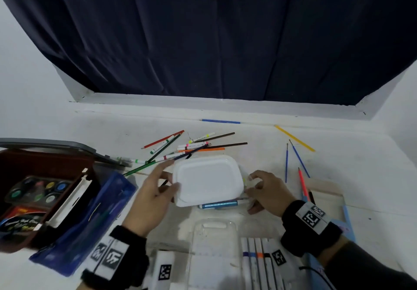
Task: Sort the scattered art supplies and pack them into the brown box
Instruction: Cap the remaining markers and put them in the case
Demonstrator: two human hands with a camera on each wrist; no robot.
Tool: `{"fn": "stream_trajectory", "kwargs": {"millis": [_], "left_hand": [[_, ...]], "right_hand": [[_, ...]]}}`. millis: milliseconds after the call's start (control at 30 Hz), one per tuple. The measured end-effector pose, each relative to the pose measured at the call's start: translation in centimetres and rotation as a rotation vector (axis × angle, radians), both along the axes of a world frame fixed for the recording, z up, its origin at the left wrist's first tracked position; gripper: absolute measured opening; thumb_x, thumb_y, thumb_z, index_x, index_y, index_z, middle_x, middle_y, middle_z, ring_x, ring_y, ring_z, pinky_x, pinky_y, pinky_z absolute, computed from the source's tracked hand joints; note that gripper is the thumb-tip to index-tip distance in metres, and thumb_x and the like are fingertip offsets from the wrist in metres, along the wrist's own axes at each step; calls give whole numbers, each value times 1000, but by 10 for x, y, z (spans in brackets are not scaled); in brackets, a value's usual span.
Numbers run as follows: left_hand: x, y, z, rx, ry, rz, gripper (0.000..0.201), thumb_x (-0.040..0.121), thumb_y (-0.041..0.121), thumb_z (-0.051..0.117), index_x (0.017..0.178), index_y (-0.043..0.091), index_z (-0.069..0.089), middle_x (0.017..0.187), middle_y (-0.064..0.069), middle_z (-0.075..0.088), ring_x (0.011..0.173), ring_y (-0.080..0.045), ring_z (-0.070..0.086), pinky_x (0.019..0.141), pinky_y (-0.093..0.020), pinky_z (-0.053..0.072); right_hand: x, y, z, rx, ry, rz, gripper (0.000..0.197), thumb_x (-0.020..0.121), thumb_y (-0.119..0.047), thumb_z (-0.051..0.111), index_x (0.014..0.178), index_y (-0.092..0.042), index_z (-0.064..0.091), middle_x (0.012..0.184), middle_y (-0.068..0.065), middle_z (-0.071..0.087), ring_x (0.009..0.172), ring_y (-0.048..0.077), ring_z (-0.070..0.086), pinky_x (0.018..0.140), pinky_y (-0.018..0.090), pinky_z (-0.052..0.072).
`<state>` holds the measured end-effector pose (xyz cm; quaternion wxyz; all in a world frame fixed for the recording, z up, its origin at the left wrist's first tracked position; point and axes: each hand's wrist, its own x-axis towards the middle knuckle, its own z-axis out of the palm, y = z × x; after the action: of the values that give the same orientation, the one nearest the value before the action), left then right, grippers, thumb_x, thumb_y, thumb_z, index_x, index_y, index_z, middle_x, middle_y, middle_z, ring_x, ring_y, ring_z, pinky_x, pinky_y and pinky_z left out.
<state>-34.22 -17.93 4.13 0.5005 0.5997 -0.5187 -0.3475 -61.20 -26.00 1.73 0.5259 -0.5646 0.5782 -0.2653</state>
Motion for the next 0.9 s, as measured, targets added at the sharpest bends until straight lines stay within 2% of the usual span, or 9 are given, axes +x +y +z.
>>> {"fn": "stream_trajectory", "kwargs": {"millis": [133,233,300,400,533,600,767,833,900], "left_hand": [[-17,-22,-19,164,-105,-90,45,93,0,63,126,30,57,93,-7,53,61,-13,60,63,-23,52],[-18,-32,-21,199,-246,-157,47,90,7,68,121,41,58,90,-4,58,72,-26,68,77,-39,60],[-17,-35,-20,181,-334,-163,47,88,12,72,122,42,58,85,-2,61,72,-23,67,80,-36,59],[-15,-34,-20,150,-513,-168,54,88,20,73,138,28,55,82,3,61,65,-7,58,74,-13,48],[-15,-27,-17,126,-875,-188,50,98,35,58,146,28,46,99,2,57,86,-12,57,79,-19,44],[-16,-23,-17,138,-947,-168,52,100,39,53,149,30,41,105,2,52,93,-15,57,80,-20,42],[-7,-26,-24,263,-636,-200,51,90,33,70,138,33,53,103,7,59,91,-8,58,84,-20,45],[-5,-29,-21,322,-385,-214,34,91,30,70,125,32,63,102,2,66,90,-11,64,83,-26,54],[-7,-32,-18,334,-220,-195,15,96,27,65,109,27,71,95,-8,71,78,-17,67,71,-28,57]], "right_hand": [[-6,-4,3,57,-19,23,19,95,-5,51,109,-7,63,101,27,64,60,42,70,58,46,61],[-13,-2,10,98,-63,16,29,98,-10,39,100,-8,67,90,29,64,62,47,68,65,56,60],[-15,2,14,91,-94,20,26,100,-18,42,102,-11,67,92,28,65,63,46,69,66,55,60],[-15,5,16,61,-97,53,20,97,-31,56,105,-14,64,94,23,67,65,42,71,65,52,60],[-7,6,13,-95,72,69,16,89,-24,70,101,-17,64,88,13,68,59,26,71,53,38,60],[-5,5,11,-147,115,48,17,85,-19,75,98,-15,64,85,11,67,56,24,70,51,35,59],[-3,-1,13,-128,181,74,19,84,-16,76,94,-10,61,75,12,68,52,23,69,46,31,56],[-2,-5,12,-118,194,75,23,82,-16,77,92,-8,59,75,17,68,53,28,69,45,32,55],[-1,-8,11,-122,221,77,28,80,-18,80,88,-5,57,73,20,69,52,33,68,44,33,55]]}}
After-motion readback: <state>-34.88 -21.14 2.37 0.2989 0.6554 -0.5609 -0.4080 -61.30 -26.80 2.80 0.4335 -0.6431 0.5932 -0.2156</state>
